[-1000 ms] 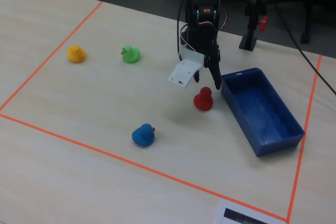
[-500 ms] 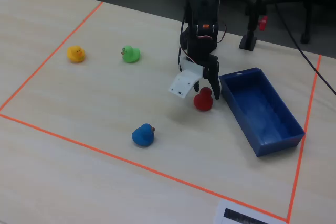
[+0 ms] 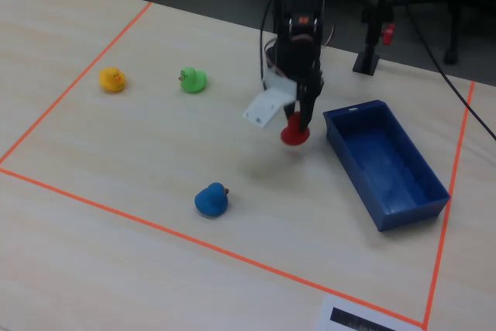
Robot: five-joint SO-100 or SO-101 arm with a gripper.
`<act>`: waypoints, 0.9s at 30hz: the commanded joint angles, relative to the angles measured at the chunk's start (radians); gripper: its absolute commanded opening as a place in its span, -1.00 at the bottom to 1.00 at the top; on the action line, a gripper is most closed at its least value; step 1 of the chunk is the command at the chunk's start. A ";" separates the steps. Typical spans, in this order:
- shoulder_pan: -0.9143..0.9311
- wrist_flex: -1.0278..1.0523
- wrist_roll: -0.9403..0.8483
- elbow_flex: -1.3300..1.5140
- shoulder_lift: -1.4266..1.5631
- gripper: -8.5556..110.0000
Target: Grasp red duck and put it into box.
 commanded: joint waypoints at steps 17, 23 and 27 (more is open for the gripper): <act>-0.388 0.144 0.193 -0.845 -0.472 -0.79; -0.382 0.126 0.155 -0.963 -0.641 -0.55; -0.390 0.161 0.156 -0.936 -0.647 -0.33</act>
